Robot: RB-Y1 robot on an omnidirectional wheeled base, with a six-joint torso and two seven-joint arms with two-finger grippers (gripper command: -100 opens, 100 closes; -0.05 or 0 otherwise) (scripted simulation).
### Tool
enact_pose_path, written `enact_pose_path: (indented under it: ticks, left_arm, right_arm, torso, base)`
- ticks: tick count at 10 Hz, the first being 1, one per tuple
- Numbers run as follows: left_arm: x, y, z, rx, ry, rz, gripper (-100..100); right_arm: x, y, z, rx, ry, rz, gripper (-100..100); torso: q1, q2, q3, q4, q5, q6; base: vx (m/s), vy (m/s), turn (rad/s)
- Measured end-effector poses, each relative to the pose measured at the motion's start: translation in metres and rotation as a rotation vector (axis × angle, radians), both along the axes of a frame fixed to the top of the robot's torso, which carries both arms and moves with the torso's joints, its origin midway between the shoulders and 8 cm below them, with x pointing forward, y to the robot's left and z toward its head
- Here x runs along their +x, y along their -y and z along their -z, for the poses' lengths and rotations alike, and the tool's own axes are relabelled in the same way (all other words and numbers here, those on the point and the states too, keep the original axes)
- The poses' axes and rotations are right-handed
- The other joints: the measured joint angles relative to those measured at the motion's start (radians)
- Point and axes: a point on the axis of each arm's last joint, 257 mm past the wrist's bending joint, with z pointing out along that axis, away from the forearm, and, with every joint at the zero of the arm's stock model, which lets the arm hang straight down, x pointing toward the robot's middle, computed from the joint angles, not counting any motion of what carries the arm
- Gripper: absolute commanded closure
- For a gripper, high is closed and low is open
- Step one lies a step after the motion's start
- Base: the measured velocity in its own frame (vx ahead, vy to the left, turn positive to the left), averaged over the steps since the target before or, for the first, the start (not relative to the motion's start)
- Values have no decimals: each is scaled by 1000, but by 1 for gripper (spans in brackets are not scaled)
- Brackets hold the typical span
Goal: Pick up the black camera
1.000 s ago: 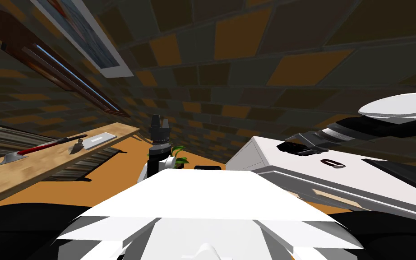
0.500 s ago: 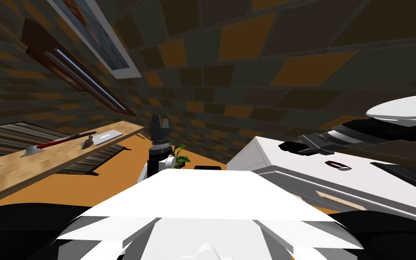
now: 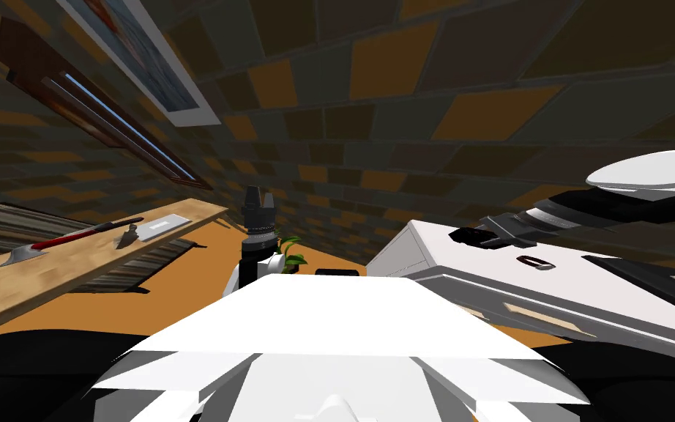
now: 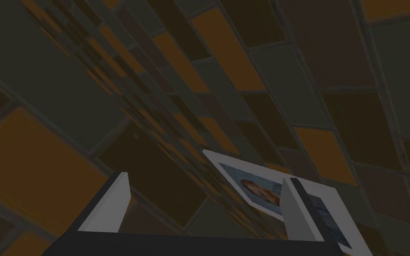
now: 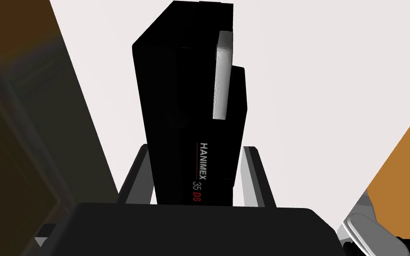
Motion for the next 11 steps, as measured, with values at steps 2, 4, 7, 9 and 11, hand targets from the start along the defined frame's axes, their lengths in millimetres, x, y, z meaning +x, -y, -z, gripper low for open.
enact_pose_path:
  ticks: [2,4,7,9,11]
  left_arm:
    - [0,0,0,0,0,0,0]
    - [0,0,0,0,0,0,0]
    - [0,0,0,0,0,0,0]
    - [0,0,0,0,0,0,0]
    - [0,0,0,0,0,0,0]
  right_arm:
    - [16,-21,-5,-1,5,-52,100]
    - [28,-38,-6,4,2,-82,100]
    - [50,-72,-13,3,4,-161,100]
    - [57,-87,-15,4,2,-191,100]
    - [62,-99,-17,1,2,-218,0]
  torso:
    - [-2,-3,-1,0,-1,-1]
    - [1,-3,-2,-1,0,-3]
    - [1,-2,-1,0,1,-3]
    - [2,-1,-1,0,1,-3]
    - [2,0,0,0,1,-3]
  base:
    - [81,-44,-176]
    - [55,-29,-221]
    - [66,-32,-204]
    - [52,-25,-239]
    - [18,-2,-27]
